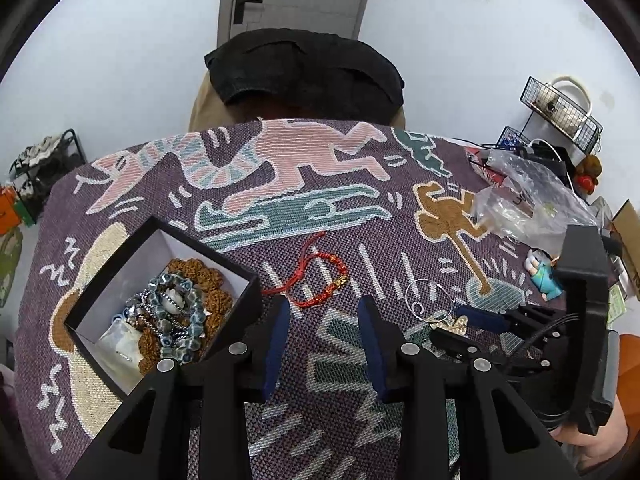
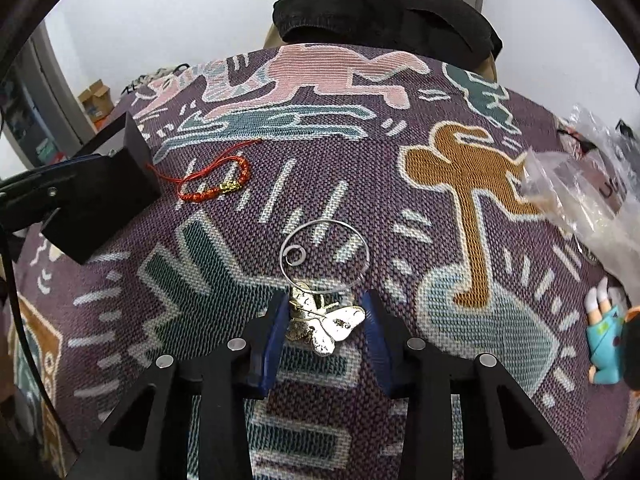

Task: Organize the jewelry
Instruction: 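Move the left tool to the red string bracelet and close on it, then carry the red string bracelet into the black box with the left tool while right tool grips butterfly pendant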

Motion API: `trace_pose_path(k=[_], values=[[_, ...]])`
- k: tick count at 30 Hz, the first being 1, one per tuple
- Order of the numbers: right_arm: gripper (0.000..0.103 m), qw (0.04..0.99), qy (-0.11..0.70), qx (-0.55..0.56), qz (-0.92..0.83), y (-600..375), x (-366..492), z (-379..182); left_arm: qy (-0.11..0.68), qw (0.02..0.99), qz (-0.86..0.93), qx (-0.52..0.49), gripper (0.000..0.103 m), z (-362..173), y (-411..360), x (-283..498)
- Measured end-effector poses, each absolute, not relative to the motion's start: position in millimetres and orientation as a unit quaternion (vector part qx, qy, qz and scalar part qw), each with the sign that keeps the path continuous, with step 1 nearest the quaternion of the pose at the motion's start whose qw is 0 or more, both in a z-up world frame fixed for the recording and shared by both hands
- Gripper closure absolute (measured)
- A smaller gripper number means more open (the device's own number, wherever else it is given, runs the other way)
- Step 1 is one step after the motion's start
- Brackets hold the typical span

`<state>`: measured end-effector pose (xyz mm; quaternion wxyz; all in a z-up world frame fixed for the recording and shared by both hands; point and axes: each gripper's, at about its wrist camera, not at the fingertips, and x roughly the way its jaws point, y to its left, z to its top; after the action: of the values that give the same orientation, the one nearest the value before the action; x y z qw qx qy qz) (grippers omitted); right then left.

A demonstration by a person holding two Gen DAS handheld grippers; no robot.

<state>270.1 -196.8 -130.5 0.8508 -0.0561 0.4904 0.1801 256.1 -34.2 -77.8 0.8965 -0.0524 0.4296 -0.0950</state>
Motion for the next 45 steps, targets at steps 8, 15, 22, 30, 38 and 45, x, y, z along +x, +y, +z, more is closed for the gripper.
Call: trace_pose_path(k=[8, 15, 22, 30, 38, 45], values=[[0.064, 0.859, 0.482, -0.002, 0.175, -227.8, 268.1, -122.3, 0.438, 0.893, -0.096, -0.041, 0.068, -84.1, -45.4, 268.7], [0.064, 0.863, 0.471, 0.042, 0.176, -253.3, 263.7, -114.2, 0.456, 0.884, -0.099, -0.024, 0.072, -98.5, -63.3, 283.3], [0.064, 0.868, 0.459, 0.065, 0.175, -272.1, 257.0, -110.4, 0.473, 0.877, -0.077, 0.005, 0.072, -122.1, -74.2, 302.9], [0.064, 0.87, 0.456, 0.082, 0.169, -287.8, 254.5, -113.2, 0.477, 0.877, -0.062, 0.016, 0.072, -137.9, -71.3, 313.8], [0.064, 0.869, 0.454, 0.092, 0.172, -289.5, 251.6, -114.5, 0.495, 0.865, -0.084, 0.007, 0.095, -133.8, -73.7, 316.0], [0.064, 0.869, 0.45, 0.094, 0.181, -282.5, 251.7, -110.8, 0.47, 0.876, -0.106, 0.001, 0.095, -101.4, -77.2, 300.7]])
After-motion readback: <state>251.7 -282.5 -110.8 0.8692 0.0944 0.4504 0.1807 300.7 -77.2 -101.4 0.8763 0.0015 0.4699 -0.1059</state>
